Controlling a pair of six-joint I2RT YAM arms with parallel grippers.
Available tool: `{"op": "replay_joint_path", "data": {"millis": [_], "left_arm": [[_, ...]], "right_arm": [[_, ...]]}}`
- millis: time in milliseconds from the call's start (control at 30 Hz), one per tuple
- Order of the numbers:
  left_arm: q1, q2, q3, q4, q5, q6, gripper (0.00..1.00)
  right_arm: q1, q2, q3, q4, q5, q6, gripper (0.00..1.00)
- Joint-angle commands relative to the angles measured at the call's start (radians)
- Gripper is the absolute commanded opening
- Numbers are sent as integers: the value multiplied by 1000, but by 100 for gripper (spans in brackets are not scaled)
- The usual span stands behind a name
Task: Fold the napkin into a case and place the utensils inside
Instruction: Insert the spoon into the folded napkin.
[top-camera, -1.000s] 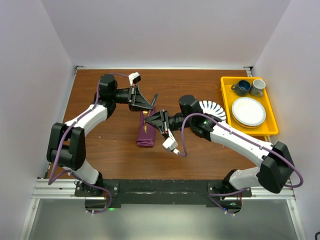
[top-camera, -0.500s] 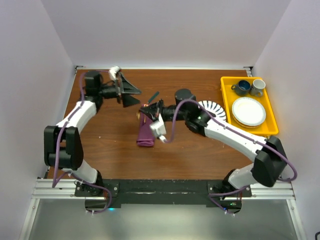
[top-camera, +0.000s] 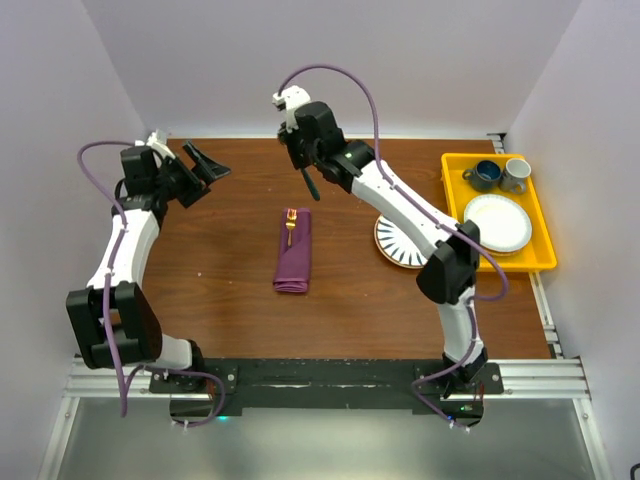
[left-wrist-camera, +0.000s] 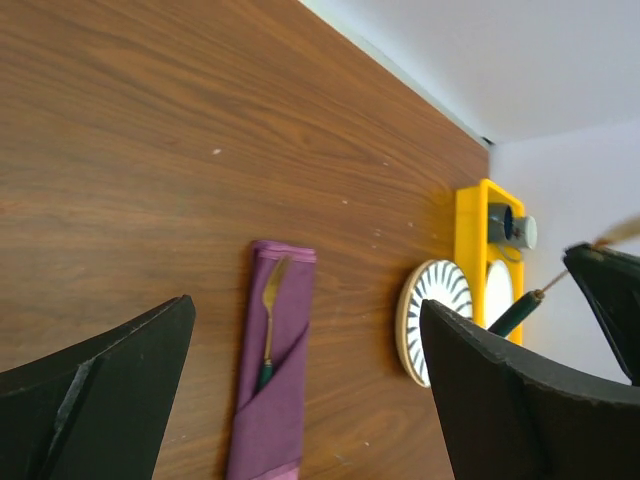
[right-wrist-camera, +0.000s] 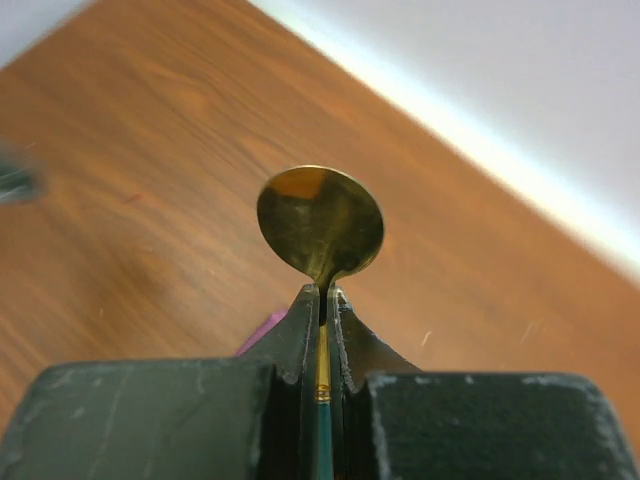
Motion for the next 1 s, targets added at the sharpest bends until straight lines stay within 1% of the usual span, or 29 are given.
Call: {"op": "replay_joint_path", "data": {"millis": [0, 33, 67, 267, 333, 567, 733, 967], "left_arm": [[-2, -45, -69, 27, -113, 46, 100], [-3, -42, -74, 28, -114, 43, 100], [-2, -39, -85, 34, -114, 40, 100], [-2, -34, -134, 71, -105, 22, 100], [-2, -31, -147, 80, -103, 13, 100], [-2, -20, -171, 103, -90, -4, 100], [-2, -9, -172, 105, -85, 3, 100], [-3, 0, -177, 103, -91, 2, 100]], "right_arm": [[-24, 82, 109, -290, 202, 450, 0], [-43, 82, 97, -272, 184, 519, 0], [-48, 85, 84, -260, 181, 544, 0], [-54, 114, -32, -157, 224, 612, 0], [-61, 140, -38, -140, 221, 635, 0], [-64, 191, -61, -56, 219, 664, 0], [-61, 187, -136, 75, 235, 673, 0], [-60, 229, -127, 113, 250, 676, 0]]}}
